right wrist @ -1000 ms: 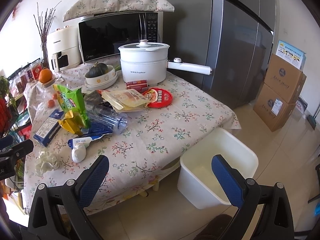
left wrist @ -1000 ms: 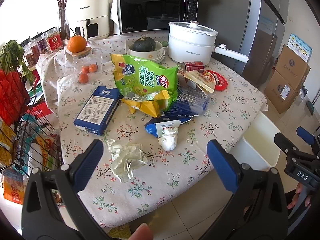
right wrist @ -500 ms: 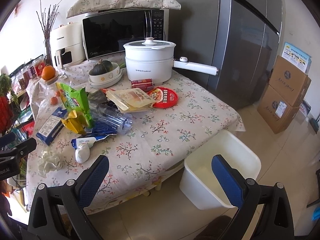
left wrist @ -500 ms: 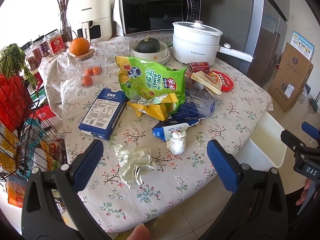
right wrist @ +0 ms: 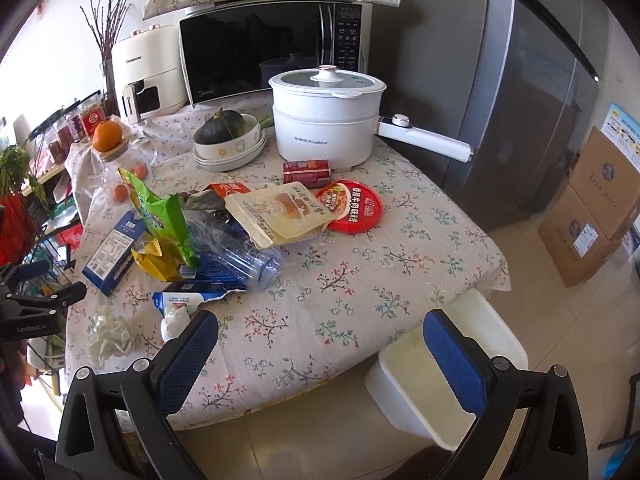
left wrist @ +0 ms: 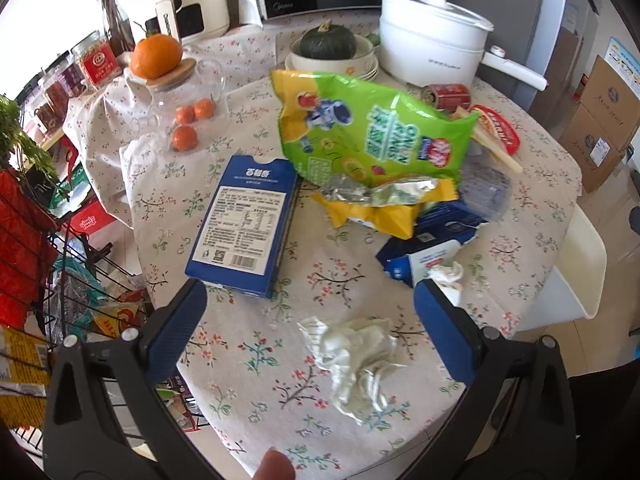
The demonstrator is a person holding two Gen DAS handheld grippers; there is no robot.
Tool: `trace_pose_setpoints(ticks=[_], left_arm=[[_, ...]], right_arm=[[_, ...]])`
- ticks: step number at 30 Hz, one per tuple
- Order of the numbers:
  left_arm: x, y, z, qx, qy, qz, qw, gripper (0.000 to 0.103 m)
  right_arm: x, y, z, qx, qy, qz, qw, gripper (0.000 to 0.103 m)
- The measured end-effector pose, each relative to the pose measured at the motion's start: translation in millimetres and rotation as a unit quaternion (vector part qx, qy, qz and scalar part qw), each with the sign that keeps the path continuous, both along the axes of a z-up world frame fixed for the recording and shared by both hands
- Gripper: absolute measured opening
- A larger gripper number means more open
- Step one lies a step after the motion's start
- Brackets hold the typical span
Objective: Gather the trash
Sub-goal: 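Grasp the blue biscuit box with the left gripper while the right gripper reaches for the green chip bag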
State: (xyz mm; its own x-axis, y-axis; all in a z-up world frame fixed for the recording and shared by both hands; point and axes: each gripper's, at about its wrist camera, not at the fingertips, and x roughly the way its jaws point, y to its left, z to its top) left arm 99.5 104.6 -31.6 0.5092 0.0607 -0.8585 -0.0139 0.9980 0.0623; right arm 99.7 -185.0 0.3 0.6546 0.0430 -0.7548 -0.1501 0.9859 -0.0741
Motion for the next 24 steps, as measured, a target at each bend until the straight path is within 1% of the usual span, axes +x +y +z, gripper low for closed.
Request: trace_pose_setpoints(ticks=[2, 4, 5, 7, 8, 11, 13, 15, 19, 24], left_arm=[[12.2, 14.9, -16.6, -0.008, 0.013, 0.001, 0.9999, 0.101], [24.4, 27.9, -31.7, -0.026, 0.027, -0.006, 0.9993, 0.092], [31.1, 35.0, -38.7, -0.037, 0.038, -0.012, 0.9985, 0.091], [42.8, 45.4, -46.2, -0.028, 0.047, -0.018, 0.9983, 0.091], [48.3, 50.1, -49.3, -0.02, 0.052, -0.017, 0.9983, 0.091], [60.9, 61.3, -59.9, -0.01, 0.067, -0.006, 0.9977, 0.092], [67.1, 66.7, -69.0, -0.003, 0.082, 0.003, 0.9967, 0.097], [71.3, 67.2, -75.3, -0.004, 0.085, 0.001, 0.9963, 0.102], [82.4, 69.1, -82.6, -0.003, 0.095, 0.008, 0.9954, 0.102], [91.7, 77.0, -91.4, -0.008, 0.106, 0.026, 0.994, 0.102]], right_arm=[[17.7, 5.5, -12.0, 0.01, 0.025, 0.016, 1.0, 0.103], [30.3, 9.2, -27.6, 0.038, 0.052, 0.032, 0.997, 0.103], [36.4, 9.9, -35.9, 0.056, 0.07, 0.038, 0.995, 0.102], [48.0, 13.3, -47.8, 0.074, 0.109, 0.048, 0.99, 0.099], [52.1, 14.6, -49.5, 0.084, 0.116, 0.055, 0.988, 0.098], [61.3, 17.4, -47.5, 0.09, 0.112, 0.059, 0.988, 0.098], [66.2, 17.8, -48.5, 0.097, 0.117, 0.061, 0.986, 0.098], [72.3, 18.3, -52.4, 0.1, 0.127, 0.06, 0.985, 0.098], [83.8, 16.0, -61.6, 0.09, 0.142, 0.053, 0.984, 0.098], [89.4, 12.1, -65.1, 0.091, 0.148, 0.049, 0.984, 0.098]])
